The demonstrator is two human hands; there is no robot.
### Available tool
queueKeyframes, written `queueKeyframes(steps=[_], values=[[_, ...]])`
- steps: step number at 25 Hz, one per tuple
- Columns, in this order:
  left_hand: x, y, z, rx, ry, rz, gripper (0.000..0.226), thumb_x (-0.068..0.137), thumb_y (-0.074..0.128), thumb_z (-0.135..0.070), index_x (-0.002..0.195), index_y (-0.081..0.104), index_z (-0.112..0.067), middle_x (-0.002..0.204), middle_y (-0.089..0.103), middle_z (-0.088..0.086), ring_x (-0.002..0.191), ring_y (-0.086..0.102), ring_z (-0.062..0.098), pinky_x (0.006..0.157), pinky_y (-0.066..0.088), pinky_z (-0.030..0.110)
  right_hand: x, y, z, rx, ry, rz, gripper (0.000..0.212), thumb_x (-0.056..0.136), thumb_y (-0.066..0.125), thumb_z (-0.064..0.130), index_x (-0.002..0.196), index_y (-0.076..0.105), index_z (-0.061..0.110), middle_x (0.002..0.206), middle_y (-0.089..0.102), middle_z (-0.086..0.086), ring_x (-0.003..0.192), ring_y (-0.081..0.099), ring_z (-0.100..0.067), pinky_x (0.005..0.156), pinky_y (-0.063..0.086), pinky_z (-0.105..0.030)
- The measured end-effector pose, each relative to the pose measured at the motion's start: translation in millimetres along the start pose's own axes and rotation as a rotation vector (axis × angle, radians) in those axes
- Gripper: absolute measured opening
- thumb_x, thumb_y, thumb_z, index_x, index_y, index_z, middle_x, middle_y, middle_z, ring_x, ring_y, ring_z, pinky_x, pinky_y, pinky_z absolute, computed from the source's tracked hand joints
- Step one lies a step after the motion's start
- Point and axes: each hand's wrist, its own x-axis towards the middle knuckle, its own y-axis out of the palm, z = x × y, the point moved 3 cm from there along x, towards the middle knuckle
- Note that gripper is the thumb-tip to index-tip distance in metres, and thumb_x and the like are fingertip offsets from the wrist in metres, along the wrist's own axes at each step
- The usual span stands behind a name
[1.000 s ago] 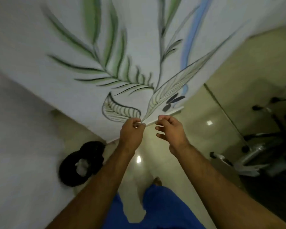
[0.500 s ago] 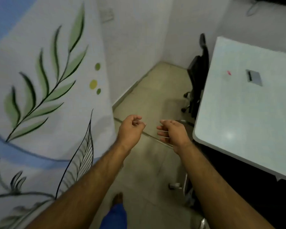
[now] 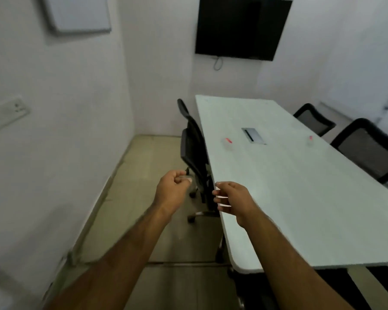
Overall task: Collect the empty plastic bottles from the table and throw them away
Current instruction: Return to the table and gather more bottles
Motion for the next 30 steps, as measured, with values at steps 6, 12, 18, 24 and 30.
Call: queueKeyframes(steps=[6,12,18,24,30], values=[[170,64,-8,0.072,0.072,0.115,0.027,0.093,0.062,-0.019,0.120,0.061,-0.015,0.082,0.063,-0.002,0.083,0.063,0.014,0.070,0.047,0.018,165,-20,21,0.029,0.034,-0.085,0.023,0.100,0.059,0.029,0.112,0.067,0.012,0.101,0.072,-0.009,0.090,0.069,-0.022,0.074,0.057,-0.033],[342,130,-14,0.238,0.075,0.229,0.032,0.091,0.064,-0.023,0.121,0.060,-0.014,0.093,0.068,0.002,0.089,0.066,0.019,0.078,0.054,0.029,350,-39,50,0.055,0.080,-0.177,0.024,0.098,0.061,0.030,0.114,0.066,0.013,0.109,0.071,-0.011,0.096,0.068,-0.023,0.073,0.055,-0.033],[475,178,-4,0.299,0.053,0.327,0.032,0.091,0.065,-0.025,0.121,0.060,-0.016,0.102,0.067,0.002,0.096,0.065,0.018,0.082,0.055,0.031,483,-36,69,0.006,0.097,-0.256,0.017,0.095,0.065,0.026,0.105,0.067,0.012,0.099,0.070,-0.009,0.087,0.064,-0.021,0.065,0.051,-0.029],[630,220,38,0.318,0.055,0.504,0.033,0.090,0.066,-0.026,0.121,0.061,-0.017,0.105,0.067,0.000,0.097,0.065,0.016,0.076,0.052,0.023,616,-30,63,-0.024,0.099,-0.456,0.010,0.091,0.068,0.020,0.097,0.067,0.012,0.089,0.068,-0.007,0.076,0.060,-0.020,0.067,0.050,-0.033],[778,290,79,0.398,0.089,0.776,0.032,0.090,0.065,-0.027,0.120,0.062,-0.018,0.109,0.066,0.000,0.094,0.063,0.015,0.071,0.049,0.021,734,-4,47,-0.423,0.183,-0.644,0.027,0.086,0.069,0.027,0.112,0.067,0.021,0.101,0.068,0.002,0.091,0.063,-0.017,0.086,0.053,-0.035]])
